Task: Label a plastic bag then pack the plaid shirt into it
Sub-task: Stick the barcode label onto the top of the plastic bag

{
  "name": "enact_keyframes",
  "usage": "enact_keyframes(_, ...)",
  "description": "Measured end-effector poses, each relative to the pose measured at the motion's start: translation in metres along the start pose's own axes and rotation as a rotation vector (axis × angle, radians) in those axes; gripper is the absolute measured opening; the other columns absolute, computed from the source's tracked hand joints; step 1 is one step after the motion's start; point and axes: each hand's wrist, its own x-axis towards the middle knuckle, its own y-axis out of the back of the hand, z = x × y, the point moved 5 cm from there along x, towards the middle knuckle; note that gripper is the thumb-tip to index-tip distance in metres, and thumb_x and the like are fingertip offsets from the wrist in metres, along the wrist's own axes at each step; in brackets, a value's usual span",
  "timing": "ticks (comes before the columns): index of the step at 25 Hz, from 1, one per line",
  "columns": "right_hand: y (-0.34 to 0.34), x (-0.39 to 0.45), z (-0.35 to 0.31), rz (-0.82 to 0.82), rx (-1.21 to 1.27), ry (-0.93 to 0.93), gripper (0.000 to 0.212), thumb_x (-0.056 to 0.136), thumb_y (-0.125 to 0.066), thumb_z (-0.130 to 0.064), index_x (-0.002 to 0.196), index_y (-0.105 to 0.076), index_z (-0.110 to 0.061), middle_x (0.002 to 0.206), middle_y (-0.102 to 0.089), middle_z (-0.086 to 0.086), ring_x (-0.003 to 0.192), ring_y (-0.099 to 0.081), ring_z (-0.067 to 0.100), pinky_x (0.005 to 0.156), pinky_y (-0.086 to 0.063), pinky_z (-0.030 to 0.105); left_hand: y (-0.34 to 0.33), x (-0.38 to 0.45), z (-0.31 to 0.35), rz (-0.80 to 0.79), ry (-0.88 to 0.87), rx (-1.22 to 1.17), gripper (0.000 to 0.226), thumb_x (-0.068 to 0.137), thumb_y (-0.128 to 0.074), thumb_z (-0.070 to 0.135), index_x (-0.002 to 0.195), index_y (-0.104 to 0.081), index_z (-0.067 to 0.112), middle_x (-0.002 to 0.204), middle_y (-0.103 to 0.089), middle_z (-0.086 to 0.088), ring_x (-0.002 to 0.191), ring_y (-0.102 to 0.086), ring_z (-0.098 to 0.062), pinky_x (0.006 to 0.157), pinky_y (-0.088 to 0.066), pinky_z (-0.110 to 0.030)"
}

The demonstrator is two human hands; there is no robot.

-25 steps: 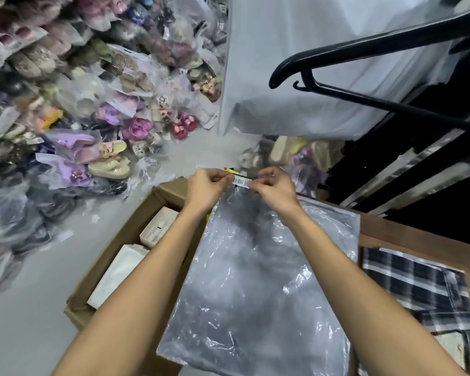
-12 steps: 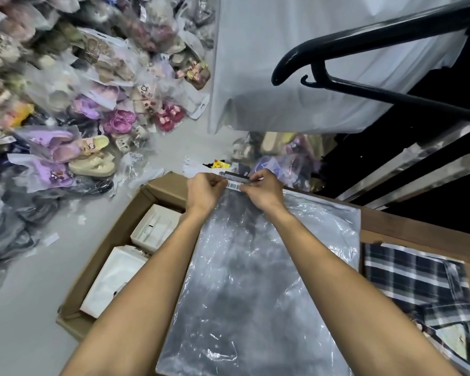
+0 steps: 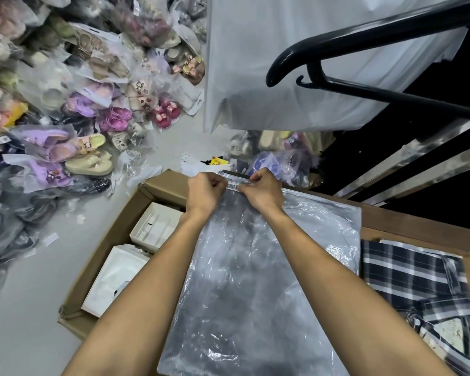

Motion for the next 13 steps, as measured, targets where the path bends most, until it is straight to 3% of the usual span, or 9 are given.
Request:
enact_keyframes(3,0.0023,0.0011,0.0018,0.010,0.005,-0.001,0.026,0.076,-0.078,-0.032,0.093,-0.060,-0.027,0.081,-0.058,-0.016,0.088,-0.061,0.015,0.074,-0.046,0.031,-0.0026,-0.0017,0.0022,0.003,0.007,-0.013,0.015,0.084,-0.073,0.012,0.096,-0.082,0.010,0.089,-0.080,-0.010,0.087,-0.075,-0.018,0.086,-0.057,-0.030)
enact_keyframes(7,0.0022,0.0007,0.0025,0.014,-0.002,0.001,0.026,0.077,-0.078,-0.030,0.097,-0.061,-0.026,0.096,-0.071,-0.007,0.095,-0.067,0.017,0.083,-0.054,0.035,-0.0052,-0.0075,0.0042,0.007,-0.003,-0.019,0.016,0.084,-0.069,0.009,0.093,-0.082,0.011,0.088,-0.080,-0.008,0.085,-0.074,-0.015,0.083,-0.054,-0.024)
enact_keyframes(13,-0.0038,0.0000,-0.0026,-0.013,-0.032,0.001,0.025,0.081,-0.077,-0.030,0.098,-0.059,-0.029,0.103,-0.075,-0.006,0.103,-0.068,0.018,0.093,-0.054,0.041,-0.0019,-0.0093,0.0010,0.032,-0.034,-0.006,0.018,0.084,-0.066,0.008,0.092,-0.082,0.012,0.088,-0.080,-0.007,0.084,-0.074,-0.016,0.083,-0.056,-0.028)
